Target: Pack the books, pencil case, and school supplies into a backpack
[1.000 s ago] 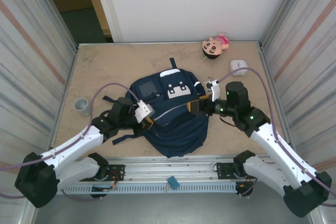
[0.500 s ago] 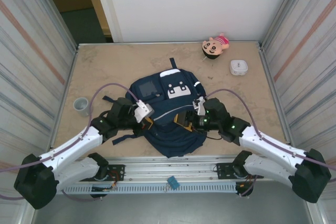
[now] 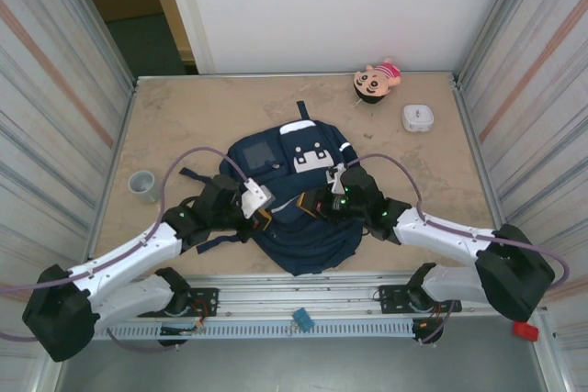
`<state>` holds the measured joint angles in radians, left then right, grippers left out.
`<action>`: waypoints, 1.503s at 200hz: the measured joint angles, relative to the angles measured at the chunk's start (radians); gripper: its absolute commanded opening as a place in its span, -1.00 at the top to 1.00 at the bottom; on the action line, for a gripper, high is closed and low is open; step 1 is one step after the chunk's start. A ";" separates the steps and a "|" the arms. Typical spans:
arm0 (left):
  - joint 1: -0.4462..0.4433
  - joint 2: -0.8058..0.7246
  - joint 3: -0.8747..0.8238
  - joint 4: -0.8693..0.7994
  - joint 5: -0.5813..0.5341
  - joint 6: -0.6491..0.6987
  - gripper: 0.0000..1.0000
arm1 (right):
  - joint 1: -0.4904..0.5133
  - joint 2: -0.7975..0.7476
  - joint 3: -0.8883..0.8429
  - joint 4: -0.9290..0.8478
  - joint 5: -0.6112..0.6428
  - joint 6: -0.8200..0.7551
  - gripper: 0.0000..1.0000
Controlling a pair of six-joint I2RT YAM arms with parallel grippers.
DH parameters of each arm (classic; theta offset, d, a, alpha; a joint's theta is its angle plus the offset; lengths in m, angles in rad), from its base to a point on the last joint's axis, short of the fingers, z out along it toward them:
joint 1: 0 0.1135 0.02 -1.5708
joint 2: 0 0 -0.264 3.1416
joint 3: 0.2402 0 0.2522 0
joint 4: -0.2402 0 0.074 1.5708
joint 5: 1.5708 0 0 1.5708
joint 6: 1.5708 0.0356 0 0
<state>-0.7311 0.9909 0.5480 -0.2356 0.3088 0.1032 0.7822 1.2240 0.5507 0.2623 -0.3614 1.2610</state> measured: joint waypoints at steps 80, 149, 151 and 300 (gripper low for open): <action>-0.182 0.143 0.082 0.077 -0.120 -0.129 0.61 | -0.112 0.089 0.110 -0.051 -0.104 -0.153 0.97; -0.240 0.082 0.148 0.072 -0.132 0.060 -0.30 | -0.332 0.066 0.217 -0.391 -0.324 -0.515 0.97; -0.240 0.076 0.148 0.072 -0.137 0.068 -0.31 | -0.340 0.066 0.223 -0.404 -0.332 -0.527 0.98; -0.114 0.435 0.226 0.289 -0.113 0.646 0.72 | -0.446 0.136 0.355 -0.683 -0.530 -0.820 1.00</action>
<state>-0.8452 1.4254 0.7738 0.0532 0.1955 0.7490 0.3367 1.3598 0.9054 -0.4206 -0.8917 0.4412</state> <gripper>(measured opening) 0.345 0.092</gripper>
